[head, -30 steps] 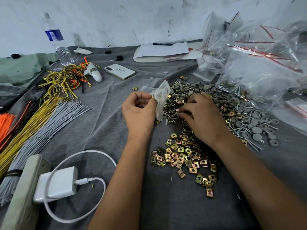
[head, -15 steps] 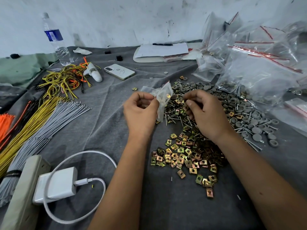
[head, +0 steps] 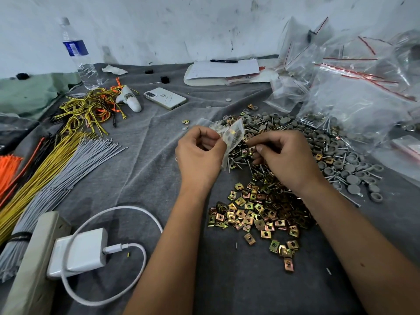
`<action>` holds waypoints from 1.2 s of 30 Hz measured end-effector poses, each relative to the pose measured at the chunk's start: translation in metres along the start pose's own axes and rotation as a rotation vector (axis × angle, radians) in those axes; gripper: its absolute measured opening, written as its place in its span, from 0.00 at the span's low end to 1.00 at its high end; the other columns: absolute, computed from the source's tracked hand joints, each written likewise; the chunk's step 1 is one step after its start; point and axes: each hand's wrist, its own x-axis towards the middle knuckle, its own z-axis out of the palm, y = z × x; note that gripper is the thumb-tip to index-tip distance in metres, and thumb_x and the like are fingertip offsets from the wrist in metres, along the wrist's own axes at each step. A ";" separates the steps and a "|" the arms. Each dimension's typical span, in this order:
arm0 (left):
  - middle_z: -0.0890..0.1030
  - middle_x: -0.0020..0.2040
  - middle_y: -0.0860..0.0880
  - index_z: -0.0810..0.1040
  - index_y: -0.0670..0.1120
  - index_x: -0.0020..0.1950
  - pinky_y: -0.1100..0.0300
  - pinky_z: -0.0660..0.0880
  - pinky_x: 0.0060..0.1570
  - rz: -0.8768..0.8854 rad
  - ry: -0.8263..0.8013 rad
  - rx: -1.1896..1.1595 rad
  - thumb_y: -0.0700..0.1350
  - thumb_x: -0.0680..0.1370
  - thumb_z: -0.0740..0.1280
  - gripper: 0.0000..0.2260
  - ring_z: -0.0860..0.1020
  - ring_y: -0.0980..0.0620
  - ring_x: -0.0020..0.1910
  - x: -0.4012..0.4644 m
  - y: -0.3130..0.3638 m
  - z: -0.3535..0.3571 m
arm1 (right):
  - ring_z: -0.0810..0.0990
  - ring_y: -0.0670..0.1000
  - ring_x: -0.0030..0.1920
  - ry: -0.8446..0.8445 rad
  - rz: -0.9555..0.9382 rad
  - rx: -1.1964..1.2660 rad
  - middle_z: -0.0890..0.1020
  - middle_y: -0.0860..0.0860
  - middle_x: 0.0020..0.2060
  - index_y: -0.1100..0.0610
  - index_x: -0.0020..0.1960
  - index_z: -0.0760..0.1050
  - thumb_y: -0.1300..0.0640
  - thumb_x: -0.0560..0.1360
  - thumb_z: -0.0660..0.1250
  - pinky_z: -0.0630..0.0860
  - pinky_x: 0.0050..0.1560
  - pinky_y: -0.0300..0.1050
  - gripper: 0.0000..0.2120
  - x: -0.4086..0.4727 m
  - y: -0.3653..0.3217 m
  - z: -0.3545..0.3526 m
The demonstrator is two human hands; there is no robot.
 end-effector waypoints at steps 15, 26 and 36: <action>0.79 0.33 0.52 0.80 0.47 0.40 0.60 0.74 0.36 -0.002 0.018 0.009 0.32 0.71 0.71 0.09 0.76 0.55 0.33 0.001 -0.001 0.002 | 0.71 0.55 0.60 -0.069 -0.212 -0.704 0.75 0.52 0.51 0.52 0.63 0.83 0.52 0.75 0.76 0.72 0.60 0.49 0.17 0.008 0.001 0.012; 0.80 0.35 0.51 0.80 0.45 0.41 0.63 0.74 0.36 0.007 0.014 0.028 0.32 0.72 0.71 0.08 0.76 0.55 0.34 0.001 -0.001 0.001 | 0.81 0.43 0.46 -0.005 -0.187 -0.251 0.84 0.46 0.46 0.56 0.52 0.83 0.63 0.76 0.74 0.78 0.51 0.36 0.07 0.003 -0.002 0.008; 0.78 0.33 0.52 0.80 0.47 0.40 0.63 0.72 0.33 -0.004 0.126 -0.082 0.35 0.70 0.71 0.07 0.74 0.56 0.32 0.002 0.002 -0.001 | 0.80 0.42 0.46 -0.058 -0.137 -0.307 0.84 0.48 0.47 0.57 0.57 0.84 0.63 0.78 0.72 0.70 0.47 0.23 0.08 0.002 0.000 0.009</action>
